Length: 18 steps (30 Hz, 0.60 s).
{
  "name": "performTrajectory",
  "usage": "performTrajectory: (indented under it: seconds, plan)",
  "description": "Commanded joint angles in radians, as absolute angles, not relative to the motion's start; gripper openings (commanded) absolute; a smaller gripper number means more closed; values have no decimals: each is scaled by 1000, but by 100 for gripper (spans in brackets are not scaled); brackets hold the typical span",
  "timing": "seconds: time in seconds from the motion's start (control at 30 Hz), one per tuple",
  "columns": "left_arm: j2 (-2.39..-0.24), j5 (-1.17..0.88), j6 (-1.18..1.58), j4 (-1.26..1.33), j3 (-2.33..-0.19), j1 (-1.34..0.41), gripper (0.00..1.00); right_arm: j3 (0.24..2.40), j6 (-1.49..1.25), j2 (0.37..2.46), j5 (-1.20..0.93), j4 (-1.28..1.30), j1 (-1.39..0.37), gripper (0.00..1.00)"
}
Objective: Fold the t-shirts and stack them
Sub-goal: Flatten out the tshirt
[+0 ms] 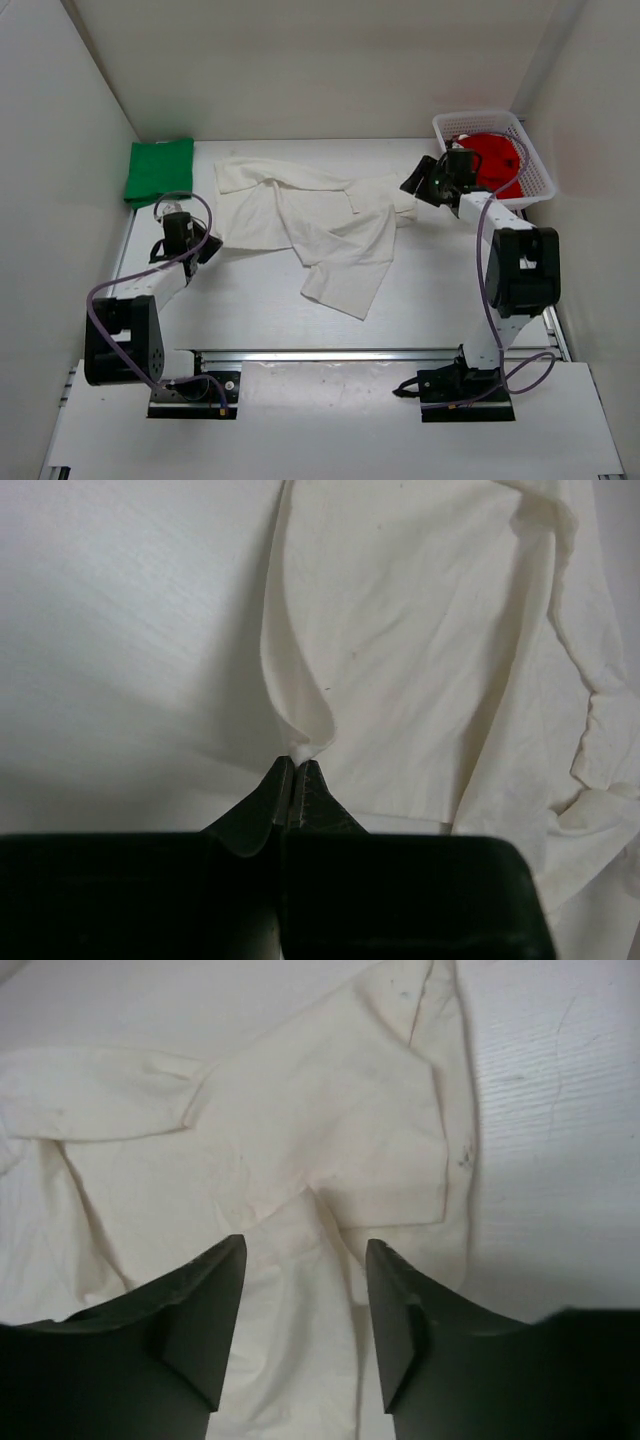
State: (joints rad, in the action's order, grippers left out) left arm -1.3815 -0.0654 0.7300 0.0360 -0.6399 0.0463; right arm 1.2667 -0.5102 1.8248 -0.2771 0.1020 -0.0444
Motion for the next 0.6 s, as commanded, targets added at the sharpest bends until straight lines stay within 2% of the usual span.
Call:
performTrajectory:
  seconds: [0.0, 0.03, 0.1, 0.17, 0.2, 0.23, 0.37, 0.4, 0.47, 0.57]
  plan:
    - [-1301, -22, 756, 41, -562, 29, 0, 1139, -468, 1674, -244, 145, -90, 52]
    - [-1287, -20, 759, 43, -540, 28, 0, 1100, -472, 1605, -241, 135, -106, 52]
    - [-1264, -11, 775, 55, -506, 14, 0, 924, -488, 1501, -218, 86, -164, 44]
    - [-1243, -2, 775, 66, -465, -28, 0, 800, -491, 1399, -180, 84, -228, 32]
    - [-1221, -2, 791, 80, -447, -32, 0, 725, -498, 1340, -172, 92, -259, 22]
    - [-1204, -2, 793, 93, -434, -31, 0, 665, -509, 1288, -170, 109, -293, 18]
    - [-1135, 51, 775, 103, -414, -60, 0, 514, -544, 1119, -111, 193, -455, 20]
    - [-1106, 35, 775, 133, -391, -34, 0, 484, -566, 1089, -91, 231, -548, 22]
    - [-1069, 5, 787, 147, -370, 29, 0, 465, -618, 1059, -29, 270, -624, 26]
    - [-1045, -80, 778, 155, -344, 119, 0, 442, -638, 1032, -14, 305, -655, 27]
